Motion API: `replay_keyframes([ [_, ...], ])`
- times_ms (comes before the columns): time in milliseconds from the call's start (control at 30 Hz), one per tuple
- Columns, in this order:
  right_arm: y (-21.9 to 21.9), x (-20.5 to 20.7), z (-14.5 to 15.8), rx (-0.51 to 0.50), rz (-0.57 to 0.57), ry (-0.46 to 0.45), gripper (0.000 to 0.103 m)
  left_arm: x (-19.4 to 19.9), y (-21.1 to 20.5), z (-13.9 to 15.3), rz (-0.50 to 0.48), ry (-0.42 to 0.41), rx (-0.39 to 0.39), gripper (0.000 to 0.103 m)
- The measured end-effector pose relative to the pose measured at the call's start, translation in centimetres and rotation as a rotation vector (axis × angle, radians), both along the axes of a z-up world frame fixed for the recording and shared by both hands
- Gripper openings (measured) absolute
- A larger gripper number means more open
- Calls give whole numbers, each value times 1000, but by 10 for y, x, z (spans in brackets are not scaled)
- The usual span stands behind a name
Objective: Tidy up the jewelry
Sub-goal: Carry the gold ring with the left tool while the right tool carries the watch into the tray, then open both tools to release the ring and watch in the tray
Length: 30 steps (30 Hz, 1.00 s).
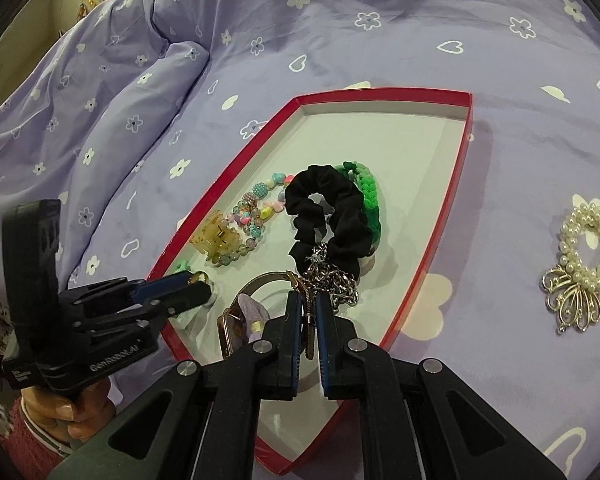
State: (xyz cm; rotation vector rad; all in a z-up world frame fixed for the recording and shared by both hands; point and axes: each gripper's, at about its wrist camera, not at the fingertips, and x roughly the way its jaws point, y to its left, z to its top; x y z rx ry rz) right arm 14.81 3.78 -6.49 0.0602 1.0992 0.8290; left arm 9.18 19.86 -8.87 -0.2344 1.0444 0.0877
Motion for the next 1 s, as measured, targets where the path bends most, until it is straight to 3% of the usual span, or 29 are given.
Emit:
replay_keyframes([
  [367,7,-1,1,-40,31,-16,8,4,-7,-2,-16,13,46,21],
  [833,10,-2,0,-54,39,-13,9,5,-8,-3,-3,18,45,22],
  [1000,9,-2,1,-47,35,-7,14,6,-7,-4,4,20,44,23],
])
